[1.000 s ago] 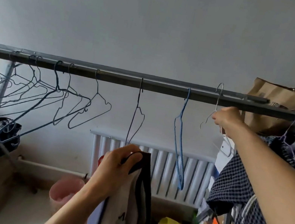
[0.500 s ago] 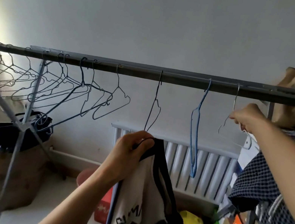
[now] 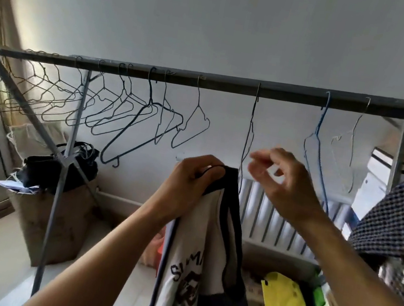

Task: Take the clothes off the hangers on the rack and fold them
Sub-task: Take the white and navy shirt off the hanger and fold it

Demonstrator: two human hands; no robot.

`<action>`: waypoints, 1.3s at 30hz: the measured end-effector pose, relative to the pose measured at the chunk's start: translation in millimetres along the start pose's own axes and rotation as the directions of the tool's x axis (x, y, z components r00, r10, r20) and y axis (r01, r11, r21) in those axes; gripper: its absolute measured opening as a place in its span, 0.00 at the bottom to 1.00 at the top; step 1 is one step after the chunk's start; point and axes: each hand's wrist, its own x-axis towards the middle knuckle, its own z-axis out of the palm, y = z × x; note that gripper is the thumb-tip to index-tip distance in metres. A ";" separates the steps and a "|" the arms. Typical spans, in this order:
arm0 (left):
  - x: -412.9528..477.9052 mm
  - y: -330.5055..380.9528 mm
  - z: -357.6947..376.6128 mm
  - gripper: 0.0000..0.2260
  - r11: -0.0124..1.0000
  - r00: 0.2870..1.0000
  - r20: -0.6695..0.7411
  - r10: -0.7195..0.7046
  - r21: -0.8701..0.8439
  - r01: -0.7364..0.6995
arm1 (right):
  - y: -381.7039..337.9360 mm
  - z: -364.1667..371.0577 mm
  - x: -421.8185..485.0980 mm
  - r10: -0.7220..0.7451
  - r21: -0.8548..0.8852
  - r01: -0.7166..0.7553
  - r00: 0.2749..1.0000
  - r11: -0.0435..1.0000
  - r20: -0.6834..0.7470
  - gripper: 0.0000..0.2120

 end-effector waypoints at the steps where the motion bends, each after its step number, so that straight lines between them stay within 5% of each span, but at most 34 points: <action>1: 0.1 1.2 -4.1 0.06 1.000 1.000 0.001 0.011 -0.001 -0.011 | -11.1 13.0 -8.0 0.038 0.104 -0.052 0.991 0.993 0.127 0.16; 5: -6.4 0.3 -28.3 0.06 1.000 1.000 -0.022 -0.007 -0.022 0.007 | -16.2 64.2 -32.0 0.135 0.180 -0.213 0.919 0.960 0.371 0.14; 10: -17.7 -3.7 -69.4 0.08 0.999 0.996 -0.087 -0.024 -0.027 0.022 | -10.7 96.6 -55.3 0.146 0.058 -0.175 0.930 0.983 0.338 0.15; 14: -29.5 -10.8 -104.4 0.09 0.997 0.987 -0.139 -0.075 -0.038 0.070 | 4.2 109.0 -63.1 0.354 -0.129 -0.330 0.885 0.935 0.301 0.13; 17: -40.9 -21.2 -131.1 0.09 0.993 0.976 -0.184 -0.118 -0.023 0.116 | 5.8 110.8 -63.3 0.423 0.010 -0.444 0.861 0.896 0.282 0.07; 24: -73.5 -50.1 -184.9 0.12 0.960 0.939 -0.229 -0.255 -0.173 0.219 | -28.0 122.3 -57.5 0.399 0.339 -0.499 0.858 0.797 0.324 0.12; 32: -93.8 -68.0 -221.9 0.07 0.949 0.913 -0.270 -0.306 -0.161 0.271 | -62.4 111.3 -38.3 0.250 0.400 -0.524 0.788 0.752 0.562 0.14; 39: -93.1 -86.7 -217.2 0.08 0.921 0.838 -0.381 -0.390 -0.176 0.348 | -64.3 140.8 -23.9 0.517 0.518 -0.590 0.803 0.619 0.296 0.08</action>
